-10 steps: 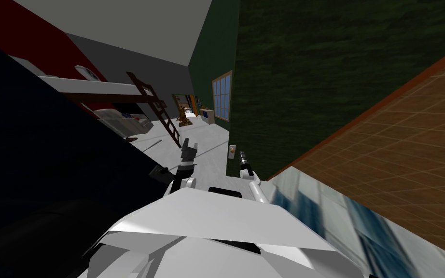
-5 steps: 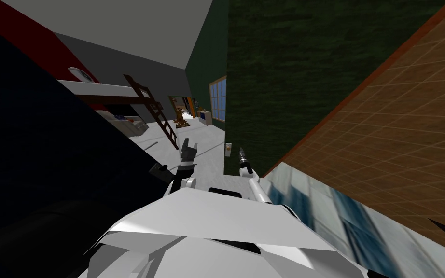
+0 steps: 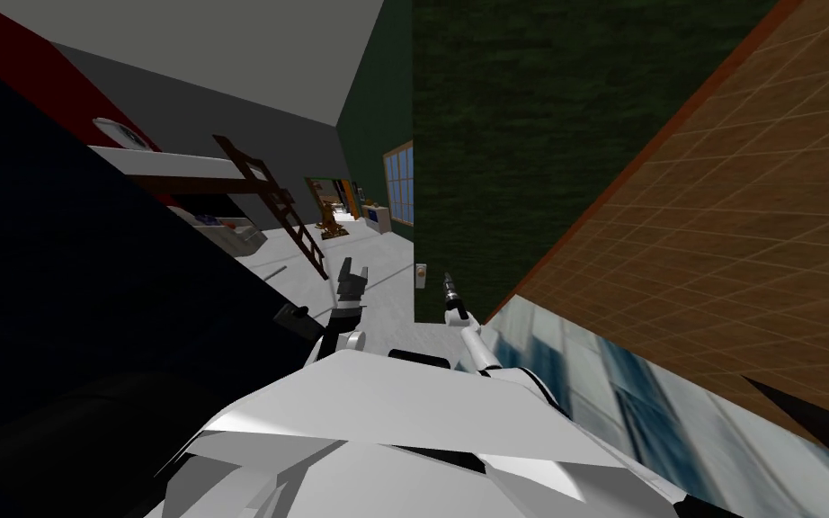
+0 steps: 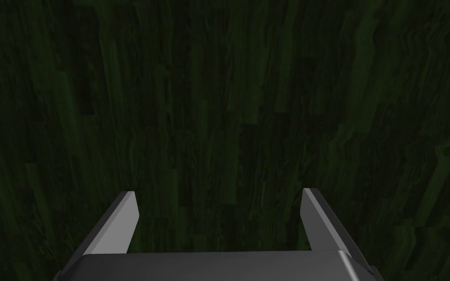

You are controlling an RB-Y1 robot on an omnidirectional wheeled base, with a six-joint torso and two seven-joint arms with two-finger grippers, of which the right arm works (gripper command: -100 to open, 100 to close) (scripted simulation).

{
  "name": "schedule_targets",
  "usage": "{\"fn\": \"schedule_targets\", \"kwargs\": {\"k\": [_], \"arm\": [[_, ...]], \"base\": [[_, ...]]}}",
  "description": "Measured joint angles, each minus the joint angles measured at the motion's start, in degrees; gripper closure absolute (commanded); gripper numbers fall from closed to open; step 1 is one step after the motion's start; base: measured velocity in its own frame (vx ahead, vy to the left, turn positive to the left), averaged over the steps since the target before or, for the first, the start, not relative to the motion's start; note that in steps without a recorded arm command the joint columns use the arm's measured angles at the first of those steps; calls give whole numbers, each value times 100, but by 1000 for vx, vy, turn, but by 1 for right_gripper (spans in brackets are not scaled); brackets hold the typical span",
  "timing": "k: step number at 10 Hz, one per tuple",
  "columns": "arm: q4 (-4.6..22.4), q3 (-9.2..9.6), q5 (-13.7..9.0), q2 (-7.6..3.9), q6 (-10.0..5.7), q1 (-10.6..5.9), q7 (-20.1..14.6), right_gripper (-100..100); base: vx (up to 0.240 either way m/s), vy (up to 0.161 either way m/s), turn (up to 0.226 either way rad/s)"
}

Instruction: Push the door open

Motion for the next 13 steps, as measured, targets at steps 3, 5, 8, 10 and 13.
{"fn": "schedule_targets", "kwargs": {"k": [3, 5, 8, 10, 13], "arm": [[316, -28, 7, 74, -83, -248, -44, -100], [501, -41, 11, 120, -132, -400, -79, -100], [858, -65, 16, 237, -248, -662, -133, -100], [1066, -77, 16, 299, -316, -801, -165, -100], [1139, -78, 21, 351, -344, -861, -188, -100]], "base": [[-91, 11, -58], [-90, 39, -41], [-150, 113, -35], [-112, 106, -8], [-11, 16, -30]]}}
